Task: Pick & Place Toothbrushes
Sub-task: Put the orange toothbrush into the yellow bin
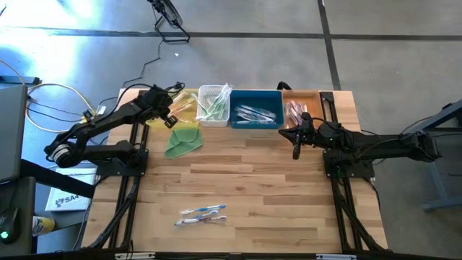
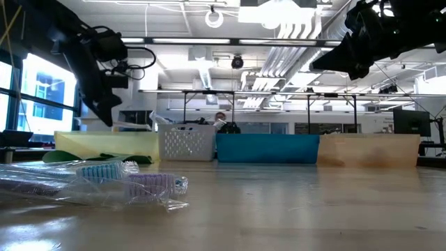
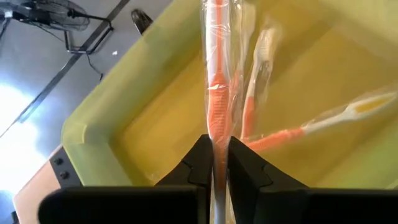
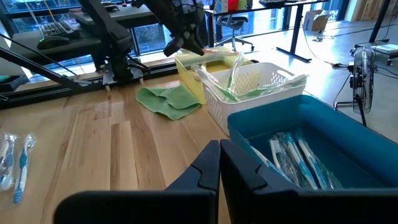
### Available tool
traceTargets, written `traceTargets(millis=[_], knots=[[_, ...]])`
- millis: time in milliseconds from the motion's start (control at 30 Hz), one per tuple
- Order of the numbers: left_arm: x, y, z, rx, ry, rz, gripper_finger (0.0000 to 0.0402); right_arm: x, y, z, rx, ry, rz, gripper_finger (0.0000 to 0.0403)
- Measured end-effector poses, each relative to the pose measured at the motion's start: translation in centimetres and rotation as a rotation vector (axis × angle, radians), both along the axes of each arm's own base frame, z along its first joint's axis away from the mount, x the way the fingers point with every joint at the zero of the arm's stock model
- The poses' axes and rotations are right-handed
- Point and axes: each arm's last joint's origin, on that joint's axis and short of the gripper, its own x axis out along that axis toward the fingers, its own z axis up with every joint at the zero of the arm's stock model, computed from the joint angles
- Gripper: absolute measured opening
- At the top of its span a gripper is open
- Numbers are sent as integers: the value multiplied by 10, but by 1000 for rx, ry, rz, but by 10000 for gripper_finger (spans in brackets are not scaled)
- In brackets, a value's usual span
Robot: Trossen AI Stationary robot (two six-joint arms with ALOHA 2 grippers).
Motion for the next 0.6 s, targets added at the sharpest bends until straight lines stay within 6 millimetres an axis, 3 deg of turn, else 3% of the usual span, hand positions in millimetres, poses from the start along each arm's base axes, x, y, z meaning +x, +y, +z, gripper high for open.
traceTargets(millis=[600], knots=[[-1,-1,-7,1,47,-35,76,0,1,0,1,0,12,5]])
